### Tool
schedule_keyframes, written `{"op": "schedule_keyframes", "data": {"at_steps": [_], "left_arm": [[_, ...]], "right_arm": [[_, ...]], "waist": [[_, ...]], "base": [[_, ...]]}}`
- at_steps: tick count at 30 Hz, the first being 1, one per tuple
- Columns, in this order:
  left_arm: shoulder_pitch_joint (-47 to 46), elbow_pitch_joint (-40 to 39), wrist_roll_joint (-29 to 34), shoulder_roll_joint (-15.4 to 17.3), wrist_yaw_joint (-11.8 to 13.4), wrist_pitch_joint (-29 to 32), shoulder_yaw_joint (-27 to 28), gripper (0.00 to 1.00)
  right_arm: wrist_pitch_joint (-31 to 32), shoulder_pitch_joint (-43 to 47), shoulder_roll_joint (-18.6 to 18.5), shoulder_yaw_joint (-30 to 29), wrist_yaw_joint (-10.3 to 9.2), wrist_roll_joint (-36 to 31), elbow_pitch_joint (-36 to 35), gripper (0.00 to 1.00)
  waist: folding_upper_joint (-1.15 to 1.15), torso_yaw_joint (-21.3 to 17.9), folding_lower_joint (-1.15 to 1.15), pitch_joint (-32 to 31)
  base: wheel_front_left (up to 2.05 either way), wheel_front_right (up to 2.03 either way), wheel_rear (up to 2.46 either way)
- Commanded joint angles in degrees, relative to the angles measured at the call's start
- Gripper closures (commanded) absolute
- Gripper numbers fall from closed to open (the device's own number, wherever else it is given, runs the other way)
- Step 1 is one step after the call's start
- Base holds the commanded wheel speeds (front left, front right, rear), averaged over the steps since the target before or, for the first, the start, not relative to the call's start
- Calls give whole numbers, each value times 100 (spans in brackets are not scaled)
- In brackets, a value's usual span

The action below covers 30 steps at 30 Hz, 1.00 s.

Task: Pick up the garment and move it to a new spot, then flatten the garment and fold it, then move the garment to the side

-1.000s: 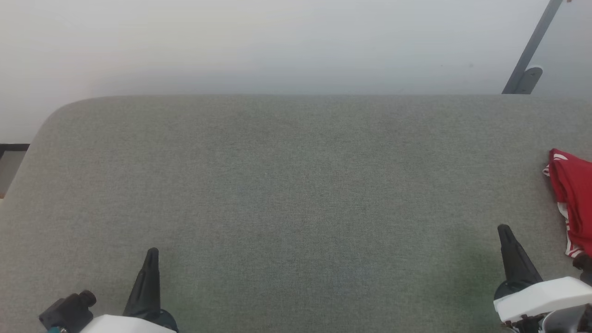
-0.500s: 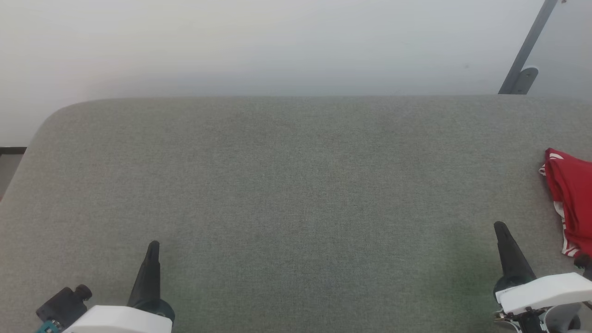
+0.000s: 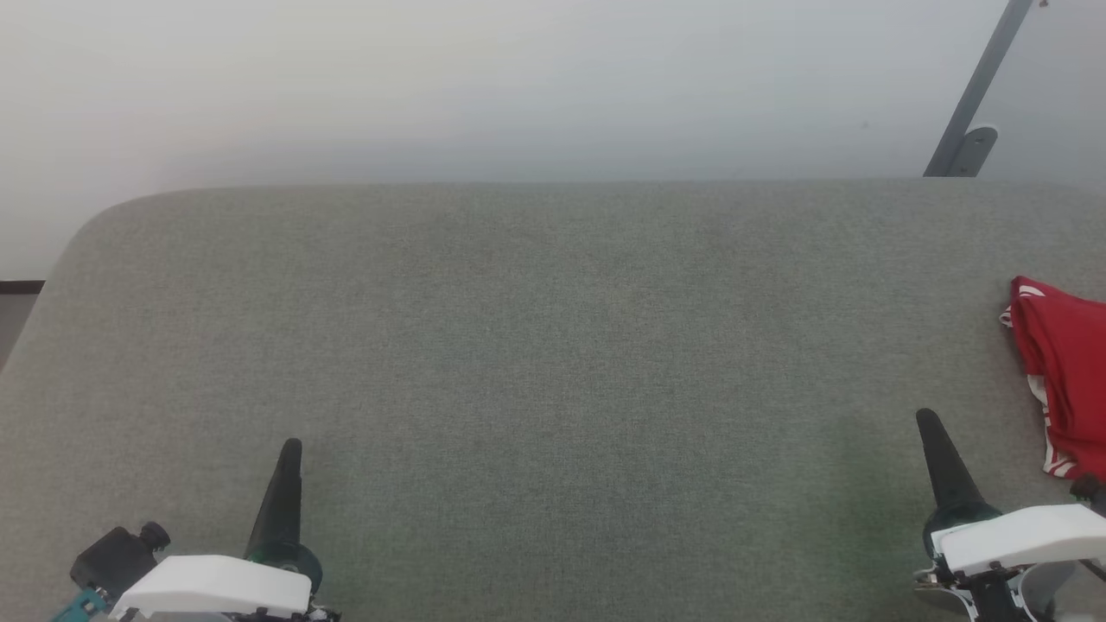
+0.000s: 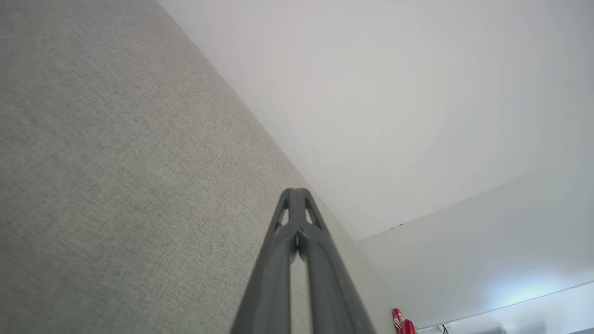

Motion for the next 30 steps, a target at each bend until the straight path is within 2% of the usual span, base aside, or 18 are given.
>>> {"op": "schedule_keyframes", "data": {"at_steps": [1,30], "left_arm": [[-149,-25,-184,21,-8,38,31,100],[-427,200,-1609,-55,-12,466,104,100]], "right_arm": [[28,-144,9,-17,3,146,-46,100],[316,-311,210,-89,3,1502,131,100]], "waist": [[0,-4,0,-3],[0,-94,0,-56]], "base": [[0,0,0],[0,0,0]]}}
